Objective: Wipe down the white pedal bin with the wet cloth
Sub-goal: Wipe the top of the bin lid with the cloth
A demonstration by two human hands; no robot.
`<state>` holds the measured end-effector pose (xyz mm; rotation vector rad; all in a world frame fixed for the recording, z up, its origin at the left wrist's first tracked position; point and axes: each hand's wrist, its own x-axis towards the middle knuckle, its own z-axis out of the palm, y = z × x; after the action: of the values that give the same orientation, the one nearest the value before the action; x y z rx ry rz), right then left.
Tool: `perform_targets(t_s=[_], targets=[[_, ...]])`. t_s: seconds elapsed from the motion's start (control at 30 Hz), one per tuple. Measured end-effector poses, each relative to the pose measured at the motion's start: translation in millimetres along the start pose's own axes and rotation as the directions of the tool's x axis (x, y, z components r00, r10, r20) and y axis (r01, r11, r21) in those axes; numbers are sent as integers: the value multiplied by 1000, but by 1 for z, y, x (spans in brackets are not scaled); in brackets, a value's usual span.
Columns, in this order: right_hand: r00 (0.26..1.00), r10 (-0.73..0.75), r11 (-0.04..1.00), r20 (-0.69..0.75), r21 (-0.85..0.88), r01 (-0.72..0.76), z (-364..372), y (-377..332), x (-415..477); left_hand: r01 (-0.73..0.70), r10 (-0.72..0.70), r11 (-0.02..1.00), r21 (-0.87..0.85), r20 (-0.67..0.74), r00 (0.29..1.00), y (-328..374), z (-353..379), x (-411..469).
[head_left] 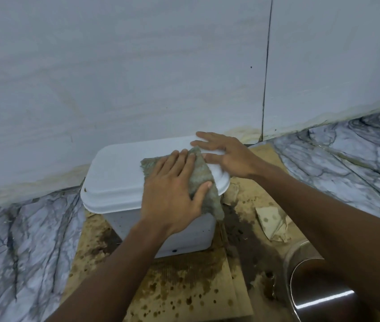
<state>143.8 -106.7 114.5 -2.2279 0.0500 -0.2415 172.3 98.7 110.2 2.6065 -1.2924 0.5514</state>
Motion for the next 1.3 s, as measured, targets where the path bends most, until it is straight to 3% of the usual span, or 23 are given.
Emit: perform_targets(t_s=[0.17, 0.47, 0.53, 0.73, 0.87, 1.07, 1.17, 1.3], targets=[[999, -12, 988, 43, -152, 18, 9, -14, 2, 101, -105, 993, -68, -63, 992, -16, -9, -15], [1000, 29, 1000, 8, 0, -29, 3, -5, 2, 335, -336, 942, -13, -46, 941, 57, 17, 27], [1000, 22, 1000, -3, 23, -22, 3, -5, 3, 299, -299, 954, -17, -45, 953, 52, 16, 28], [999, 3, 996, 34, 89, -6, 5, -3, 0, -37, 27, 996, -81, -122, 992, -29, -6, -20], [999, -16, 998, 36, -64, 18, 8, -5, 3, -9, 3, 999, -38, -140, 990, -65, -11, -31], [997, -81, 965, -18, -252, 74, 14, 2, -1, -56, 66, 995, 82, -137, 988, 0, 18, -3], [997, -81, 956, -14, -283, 74, 14, 1, -2, -100, 114, 990, 98, -149, 982, 3, 18, 2], [995, -101, 953, -18, -289, 92, 15, 0, -2, -211, 223, 974, 85, -184, 957, -42, 8, -18]])
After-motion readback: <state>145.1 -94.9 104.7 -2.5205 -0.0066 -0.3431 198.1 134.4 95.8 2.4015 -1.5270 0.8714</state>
